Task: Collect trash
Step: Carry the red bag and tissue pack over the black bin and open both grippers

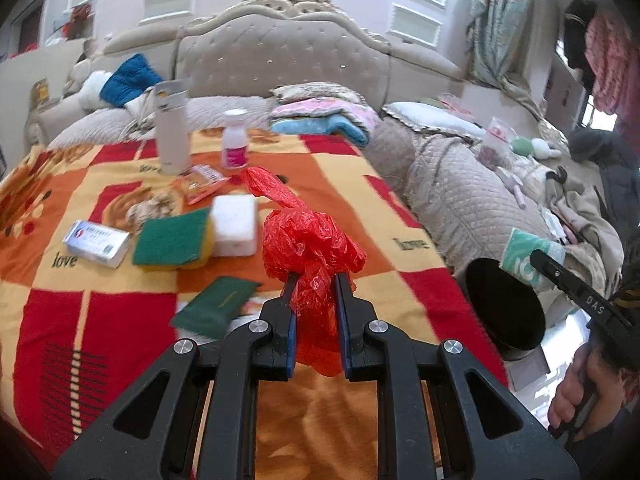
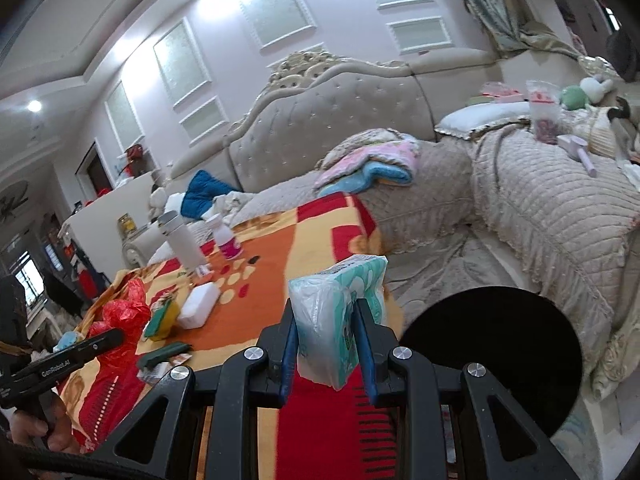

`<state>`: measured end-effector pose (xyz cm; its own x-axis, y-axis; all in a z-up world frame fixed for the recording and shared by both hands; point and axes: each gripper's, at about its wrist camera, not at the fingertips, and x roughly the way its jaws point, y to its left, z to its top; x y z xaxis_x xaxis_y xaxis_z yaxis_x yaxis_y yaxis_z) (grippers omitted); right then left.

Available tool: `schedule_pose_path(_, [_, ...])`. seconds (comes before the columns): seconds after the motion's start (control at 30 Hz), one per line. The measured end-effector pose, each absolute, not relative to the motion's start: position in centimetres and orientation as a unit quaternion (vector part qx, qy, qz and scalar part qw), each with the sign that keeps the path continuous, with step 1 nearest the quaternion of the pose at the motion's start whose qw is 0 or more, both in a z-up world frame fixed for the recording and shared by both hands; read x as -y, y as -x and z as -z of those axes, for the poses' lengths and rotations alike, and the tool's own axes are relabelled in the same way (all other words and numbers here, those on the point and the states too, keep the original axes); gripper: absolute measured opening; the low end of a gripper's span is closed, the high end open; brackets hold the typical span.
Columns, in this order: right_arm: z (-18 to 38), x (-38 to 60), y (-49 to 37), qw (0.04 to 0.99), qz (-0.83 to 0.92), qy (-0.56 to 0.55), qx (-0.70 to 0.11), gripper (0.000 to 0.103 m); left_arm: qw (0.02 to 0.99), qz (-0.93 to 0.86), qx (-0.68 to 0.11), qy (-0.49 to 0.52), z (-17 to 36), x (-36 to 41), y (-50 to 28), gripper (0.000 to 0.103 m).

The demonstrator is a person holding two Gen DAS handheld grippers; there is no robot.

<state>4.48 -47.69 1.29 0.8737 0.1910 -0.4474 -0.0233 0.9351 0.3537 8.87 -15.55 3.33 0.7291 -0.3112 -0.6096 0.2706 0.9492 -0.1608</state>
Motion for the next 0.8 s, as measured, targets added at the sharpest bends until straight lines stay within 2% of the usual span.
schedule_pose_path(0.33, [-1.0,50.1,-2.7,0.953,-0.018,-0.168,-0.253,0.025,0.917,0.222,-0.331,-0.001,-3.6,23.1,-10.1,0.014])
schedule_pose_path(0.8, [1.9,56.6,-3.6,0.928,0.065,-0.204,-0.305,0.025,0.851,0.377,-0.357,-0.078,0.9,36.7,-13.3,0.014])
